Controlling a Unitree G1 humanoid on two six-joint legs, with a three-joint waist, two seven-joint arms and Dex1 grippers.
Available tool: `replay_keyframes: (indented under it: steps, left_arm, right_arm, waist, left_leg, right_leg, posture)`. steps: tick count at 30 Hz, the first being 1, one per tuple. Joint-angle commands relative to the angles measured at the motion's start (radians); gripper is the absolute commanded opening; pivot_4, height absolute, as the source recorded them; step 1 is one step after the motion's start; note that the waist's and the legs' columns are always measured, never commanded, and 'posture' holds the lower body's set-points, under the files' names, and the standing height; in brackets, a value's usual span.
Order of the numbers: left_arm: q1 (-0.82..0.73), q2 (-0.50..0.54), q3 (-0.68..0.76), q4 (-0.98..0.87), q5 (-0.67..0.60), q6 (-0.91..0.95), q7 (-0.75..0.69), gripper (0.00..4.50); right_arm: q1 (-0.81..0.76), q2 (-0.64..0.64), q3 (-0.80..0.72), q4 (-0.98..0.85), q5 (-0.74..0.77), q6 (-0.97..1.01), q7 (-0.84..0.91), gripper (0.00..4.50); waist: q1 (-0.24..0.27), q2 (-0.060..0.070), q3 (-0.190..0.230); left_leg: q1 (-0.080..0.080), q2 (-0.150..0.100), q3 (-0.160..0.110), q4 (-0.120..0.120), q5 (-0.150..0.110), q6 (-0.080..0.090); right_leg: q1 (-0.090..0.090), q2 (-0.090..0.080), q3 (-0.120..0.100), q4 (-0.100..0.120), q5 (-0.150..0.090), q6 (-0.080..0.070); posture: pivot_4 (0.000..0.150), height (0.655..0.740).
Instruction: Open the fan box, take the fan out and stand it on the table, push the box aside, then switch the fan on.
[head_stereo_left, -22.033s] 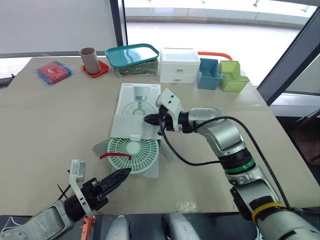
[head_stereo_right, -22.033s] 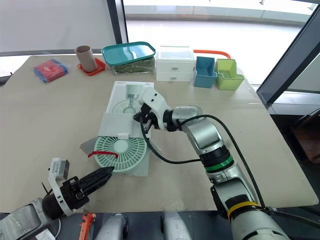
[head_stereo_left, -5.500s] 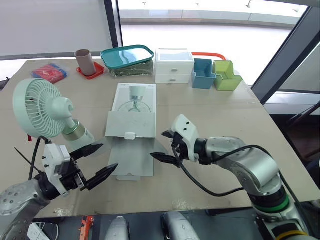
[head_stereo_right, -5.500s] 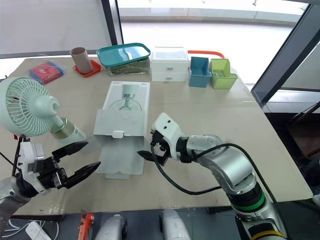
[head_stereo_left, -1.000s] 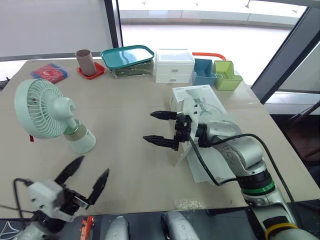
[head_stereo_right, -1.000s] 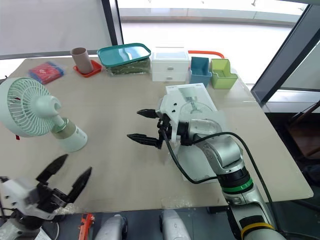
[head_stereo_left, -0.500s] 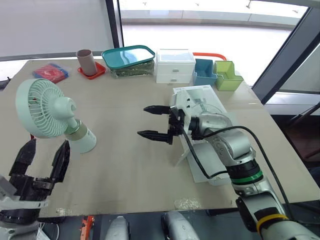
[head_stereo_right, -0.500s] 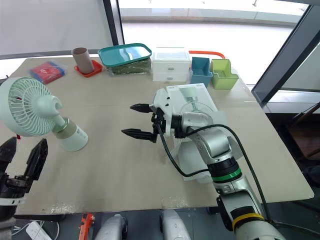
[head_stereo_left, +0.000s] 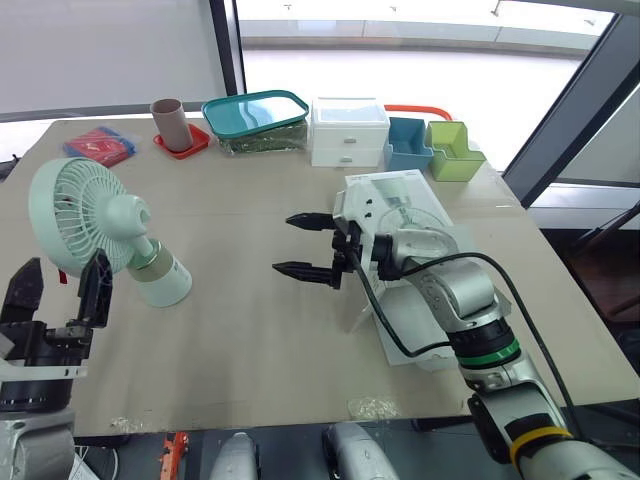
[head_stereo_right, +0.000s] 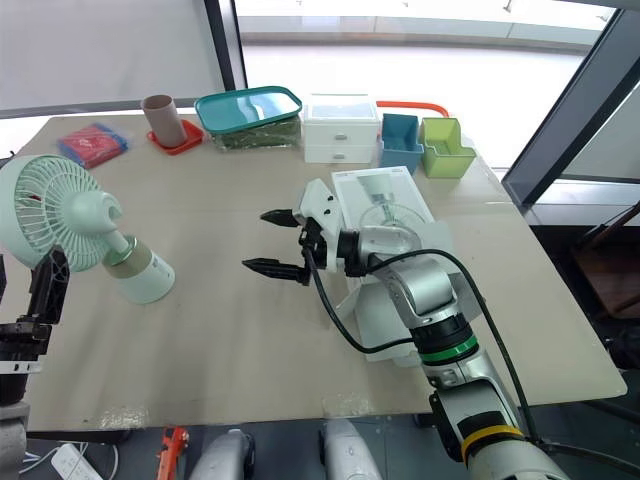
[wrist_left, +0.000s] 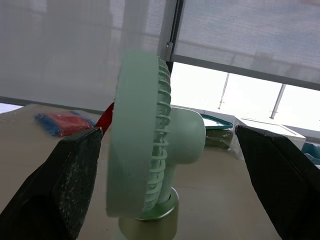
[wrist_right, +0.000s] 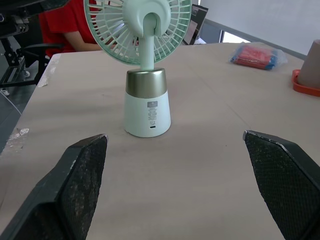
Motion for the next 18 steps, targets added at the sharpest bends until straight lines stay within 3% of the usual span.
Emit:
replay_keyframes:
  steps: [1, 10, 18]
  left_arm:
    - [-0.003, 0.005, 0.024, -0.013, -0.016, -0.008, 0.0, 4.5]
    - [-0.112, 0.042, 0.023, 0.074, 0.084, 0.064, 0.1, 4.5]
    - [-0.172, 0.089, 0.002, 0.095, 0.08, 0.127, 0.071, 4.5]
  right_arm:
    - [-0.002, -0.004, 0.0, -0.036, -0.01, -0.013, 0.007, 4.45]
    - [0.004, 0.005, 0.003, -0.034, -0.04, -0.017, 0.005, 4.45]
    - [0.02, 0.006, 0.0, -0.046, -0.055, -0.015, -0.001, 4.45]
  waist:
    - [0.0, 0.0, 0.0]
    - [0.001, 0.0, 0.0]
    - [0.001, 0.0, 0.0]
  left_leg:
    - [0.0, 0.0, 0.0, 0.0, 0.0, 0.0]
    - [0.0, 0.0, 0.0, 0.0, 0.0, 0.0]
    - [-0.001, 0.0, -0.001, 0.0, 0.0, 0.0]
  right_leg:
    - [0.0, 0.0, 0.0, 0.0, 0.0, 0.0]
    - [0.0, 0.0, 0.0, 0.0, 0.0, 0.0]
    - [0.0, 0.0, -0.001, 0.0, 0.0, 0.0]
  posture:
    - [0.15, 0.74]
    - [0.15, 0.74]
    - [0.15, 0.74]
